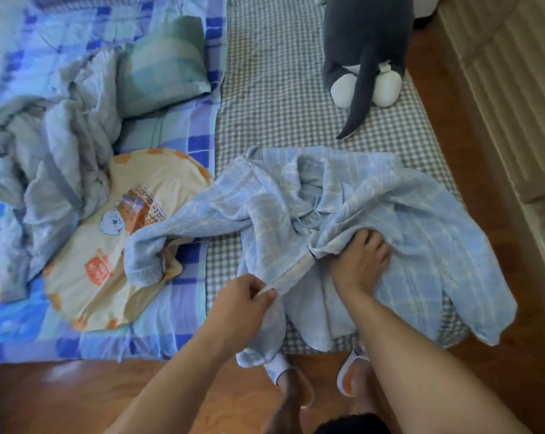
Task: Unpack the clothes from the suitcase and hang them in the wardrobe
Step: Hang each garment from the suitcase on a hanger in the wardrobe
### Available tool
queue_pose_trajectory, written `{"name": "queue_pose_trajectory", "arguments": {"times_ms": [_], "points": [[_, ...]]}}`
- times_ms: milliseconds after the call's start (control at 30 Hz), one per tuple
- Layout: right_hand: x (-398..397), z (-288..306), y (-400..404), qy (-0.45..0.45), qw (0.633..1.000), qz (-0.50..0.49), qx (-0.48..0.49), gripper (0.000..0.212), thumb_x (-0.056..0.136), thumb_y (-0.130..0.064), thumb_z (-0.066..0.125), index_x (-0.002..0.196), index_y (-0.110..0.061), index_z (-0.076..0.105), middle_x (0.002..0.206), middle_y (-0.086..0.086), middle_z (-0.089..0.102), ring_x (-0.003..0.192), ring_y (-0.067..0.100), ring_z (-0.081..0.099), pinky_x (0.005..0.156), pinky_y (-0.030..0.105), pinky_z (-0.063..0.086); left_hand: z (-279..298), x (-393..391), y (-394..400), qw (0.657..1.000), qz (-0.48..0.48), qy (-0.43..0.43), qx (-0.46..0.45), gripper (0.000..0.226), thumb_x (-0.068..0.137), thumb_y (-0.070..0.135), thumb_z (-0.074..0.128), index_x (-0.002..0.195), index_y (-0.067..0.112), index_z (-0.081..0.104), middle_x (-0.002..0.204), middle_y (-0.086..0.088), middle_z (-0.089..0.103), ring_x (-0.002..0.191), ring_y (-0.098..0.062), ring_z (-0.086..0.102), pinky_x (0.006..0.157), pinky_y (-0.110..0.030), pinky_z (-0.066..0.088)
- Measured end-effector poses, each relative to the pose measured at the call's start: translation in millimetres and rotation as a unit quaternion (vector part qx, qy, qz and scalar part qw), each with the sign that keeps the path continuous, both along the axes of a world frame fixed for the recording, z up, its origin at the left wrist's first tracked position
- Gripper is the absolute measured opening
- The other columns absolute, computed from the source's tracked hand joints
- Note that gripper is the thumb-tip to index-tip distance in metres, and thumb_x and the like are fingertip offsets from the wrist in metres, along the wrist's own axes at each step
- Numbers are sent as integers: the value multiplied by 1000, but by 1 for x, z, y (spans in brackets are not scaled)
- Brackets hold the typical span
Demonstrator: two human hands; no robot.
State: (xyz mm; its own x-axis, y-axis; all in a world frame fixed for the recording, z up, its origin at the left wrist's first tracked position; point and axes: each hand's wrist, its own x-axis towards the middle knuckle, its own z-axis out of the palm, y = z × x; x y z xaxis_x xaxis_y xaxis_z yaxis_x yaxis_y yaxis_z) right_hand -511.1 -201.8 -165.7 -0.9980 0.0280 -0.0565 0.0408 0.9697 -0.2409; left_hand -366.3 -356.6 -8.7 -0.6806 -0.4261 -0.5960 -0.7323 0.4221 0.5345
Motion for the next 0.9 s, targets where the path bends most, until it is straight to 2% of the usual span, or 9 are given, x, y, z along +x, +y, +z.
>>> {"name": "queue_pose_trajectory", "arguments": {"times_ms": [100,167,300,367,433,567,667,733,900], "points": [[-22,-7,26,37,994,77,-73,20,83,-5,48,99,-6,60,98,22,60,89,41,59,75,46,45,-2,-1,10,1000,13,-12,-7,20,100,38,61,85,25,66,68,10,62,60,-1,55,51,-13,34],[-18,10,49,-55,986,114,-108,26,82,3,56,105,-8,61,96,18,66,88,40,62,69,41,46,-3,-4,15,998,62,22,24,21,100,38,61,85,23,66,62,12,59,51,0,50,51,-14,35],[13,89,103,-243,948,170,-115,39,98,-14,56,130,-31,43,95,5,65,81,26,63,61,38,45,5,-8,22,970,193,95,115,19,97,35,66,84,21,68,58,14,53,54,-7,48,56,-27,41],[23,136,118,-301,921,189,-158,22,100,-22,56,118,-34,50,96,-1,65,85,18,62,70,39,50,13,-10,28,963,201,100,150,15,95,33,70,87,21,72,62,12,58,58,-8,53,56,-26,43],[24,172,112,-330,901,169,-227,11,102,-30,54,103,-21,60,95,3,66,90,20,62,77,36,47,19,-12,40,959,189,86,193,15,95,33,71,91,19,75,71,3,63,66,-13,57,57,-25,46],[21,189,69,-291,923,185,-169,43,102,-41,49,67,-17,54,75,6,53,73,23,54,65,34,35,22,-21,66,941,220,84,242,13,93,31,74,92,19,78,82,-8,72,68,-22,60,64,-38,48],[30,185,54,-167,954,118,-219,15,98,-37,59,93,-25,67,93,-13,60,85,9,56,74,27,43,20,-26,76,944,247,83,205,11,92,32,74,93,22,79,81,0,77,75,-21,71,72,-43,57],[47,188,53,-99,952,39,-288,19,93,-35,68,110,-25,70,96,-17,63,89,3,59,75,22,47,21,-26,79,942,255,95,195,11,93,29,73,92,19,79,72,5,74,66,-12,69,64,-36,55],[86,168,41,-77,943,57,-317,14,86,-17,77,100,-19,78,85,-16,66,78,1,60,72,13,47,27,-28,87,936,250,117,218,16,94,18,70,83,19,81,76,-6,76,74,-28,72,64,-36,56]]}}
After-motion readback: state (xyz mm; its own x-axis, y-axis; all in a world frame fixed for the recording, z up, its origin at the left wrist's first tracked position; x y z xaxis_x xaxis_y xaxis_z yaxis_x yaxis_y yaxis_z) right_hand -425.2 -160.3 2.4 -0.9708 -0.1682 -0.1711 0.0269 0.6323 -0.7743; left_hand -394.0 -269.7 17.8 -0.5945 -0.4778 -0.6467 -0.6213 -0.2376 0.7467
